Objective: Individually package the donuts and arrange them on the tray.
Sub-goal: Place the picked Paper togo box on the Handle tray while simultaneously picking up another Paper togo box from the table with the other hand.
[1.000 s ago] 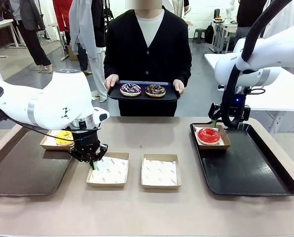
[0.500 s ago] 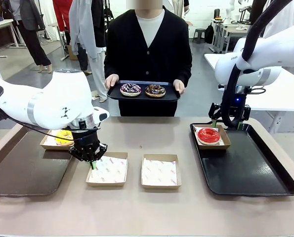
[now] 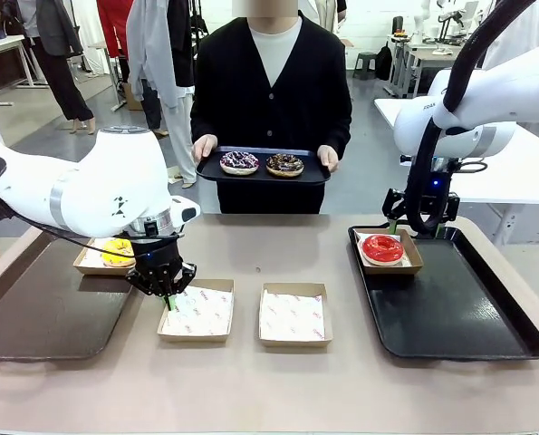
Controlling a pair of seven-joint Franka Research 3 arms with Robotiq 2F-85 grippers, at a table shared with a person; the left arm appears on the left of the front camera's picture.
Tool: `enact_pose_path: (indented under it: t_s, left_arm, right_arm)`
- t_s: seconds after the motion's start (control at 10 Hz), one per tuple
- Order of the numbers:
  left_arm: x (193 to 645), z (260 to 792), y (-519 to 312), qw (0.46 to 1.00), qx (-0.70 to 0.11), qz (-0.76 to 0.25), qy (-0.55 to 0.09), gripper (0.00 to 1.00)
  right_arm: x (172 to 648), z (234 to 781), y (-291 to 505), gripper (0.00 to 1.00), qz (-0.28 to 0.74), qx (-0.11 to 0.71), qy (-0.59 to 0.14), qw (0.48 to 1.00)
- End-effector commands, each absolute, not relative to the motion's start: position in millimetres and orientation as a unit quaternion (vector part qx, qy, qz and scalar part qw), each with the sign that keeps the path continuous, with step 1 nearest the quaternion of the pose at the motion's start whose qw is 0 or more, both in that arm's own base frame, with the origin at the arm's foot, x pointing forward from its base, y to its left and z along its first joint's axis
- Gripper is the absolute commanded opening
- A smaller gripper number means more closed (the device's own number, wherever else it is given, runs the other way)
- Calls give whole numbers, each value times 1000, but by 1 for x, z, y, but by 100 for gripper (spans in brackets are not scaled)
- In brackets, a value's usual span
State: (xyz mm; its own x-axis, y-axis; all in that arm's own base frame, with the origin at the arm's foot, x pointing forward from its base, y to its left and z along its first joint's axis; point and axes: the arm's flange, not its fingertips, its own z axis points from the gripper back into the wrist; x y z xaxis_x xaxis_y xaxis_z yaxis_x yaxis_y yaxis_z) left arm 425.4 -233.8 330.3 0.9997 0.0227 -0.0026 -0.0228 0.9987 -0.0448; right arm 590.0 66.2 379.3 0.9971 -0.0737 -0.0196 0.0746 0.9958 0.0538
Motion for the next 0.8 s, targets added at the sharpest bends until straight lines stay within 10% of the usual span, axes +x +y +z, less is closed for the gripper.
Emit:
enact_pose_path:
  t_s: [0.0,0.7]
  left_arm:
    - [426,370,-233,999,-43,11,-19,1]
    - [482,483,-234,994,-66,63,-58,1]
  right_arm:
    - [560,407,38,100,-19,104,-22,994]
    - [457,459,-118,100,26,475,-96,874]
